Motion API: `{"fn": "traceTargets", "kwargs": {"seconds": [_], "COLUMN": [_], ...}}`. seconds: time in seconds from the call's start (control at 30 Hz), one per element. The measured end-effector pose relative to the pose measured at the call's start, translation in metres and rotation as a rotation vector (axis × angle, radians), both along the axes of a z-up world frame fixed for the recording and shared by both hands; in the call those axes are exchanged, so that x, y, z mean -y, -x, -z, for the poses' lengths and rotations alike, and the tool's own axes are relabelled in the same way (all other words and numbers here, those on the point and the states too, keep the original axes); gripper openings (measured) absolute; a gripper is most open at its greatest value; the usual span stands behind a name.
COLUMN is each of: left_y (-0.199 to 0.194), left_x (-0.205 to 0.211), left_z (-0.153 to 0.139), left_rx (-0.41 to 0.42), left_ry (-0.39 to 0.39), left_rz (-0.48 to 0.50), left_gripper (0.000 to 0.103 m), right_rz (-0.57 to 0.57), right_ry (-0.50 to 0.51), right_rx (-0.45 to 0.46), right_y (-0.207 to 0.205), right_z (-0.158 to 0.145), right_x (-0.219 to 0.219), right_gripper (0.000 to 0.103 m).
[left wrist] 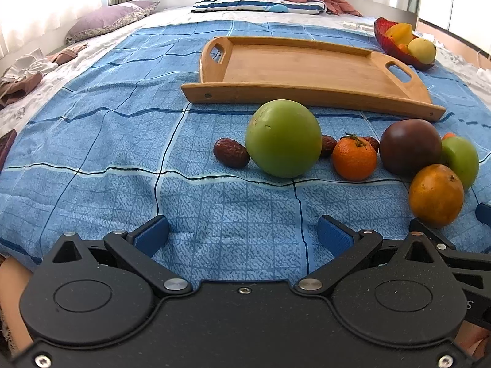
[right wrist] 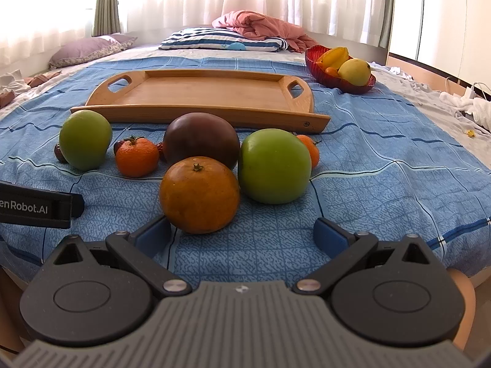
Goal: Organize fruits
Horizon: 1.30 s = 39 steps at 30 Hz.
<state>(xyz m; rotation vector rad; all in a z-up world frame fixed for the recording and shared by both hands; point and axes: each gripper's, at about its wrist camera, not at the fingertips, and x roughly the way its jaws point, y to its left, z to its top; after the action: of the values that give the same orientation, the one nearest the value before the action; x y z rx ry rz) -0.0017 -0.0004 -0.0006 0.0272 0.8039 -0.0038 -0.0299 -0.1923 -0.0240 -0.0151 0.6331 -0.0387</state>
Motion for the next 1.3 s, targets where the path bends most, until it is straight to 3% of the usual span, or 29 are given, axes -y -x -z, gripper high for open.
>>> {"fn": "traceTargets", "kwargs": {"seconds": [0.4, 0.67, 0.8, 0.93, 1.3], "left_y": [0.004, 0.000, -0.004, -0.010, -0.025], "left_x": [-0.005, -0.016, -0.015, -0.006, 0.012], "left_z": [0.004, -0.012, -0.024, -0.031, -0.028], "left_rx": [0.054, 0.079, 0.127, 0.150, 0.158], "left_ry": [0.005, 0.108, 0.124, 0.130, 0.131], "left_rz": [0.039, 0.003, 0.008, 0.040, 0.092], "left_gripper": [0.103, 0.103, 0.101, 0.098, 0.072], "right_rz": [0.031, -0.006, -0.038, -0.043, -0.080], "right_ry": [0.038, -0.055, -0.071, -0.063, -0.048], "right_rx": [-0.005, 0.043, 0.093, 0.124, 0.151], "right_y": [0.000, 0.010, 0.014, 0.015, 0.015], "right_z": [-0.004, -0.011, -0.016, -0.019, -0.019], "right_x": [-0.006, -0.003, -0.006, -0.007, -0.012], "right_gripper": [0.103, 0.102, 0.096, 0.083, 0.059]}}
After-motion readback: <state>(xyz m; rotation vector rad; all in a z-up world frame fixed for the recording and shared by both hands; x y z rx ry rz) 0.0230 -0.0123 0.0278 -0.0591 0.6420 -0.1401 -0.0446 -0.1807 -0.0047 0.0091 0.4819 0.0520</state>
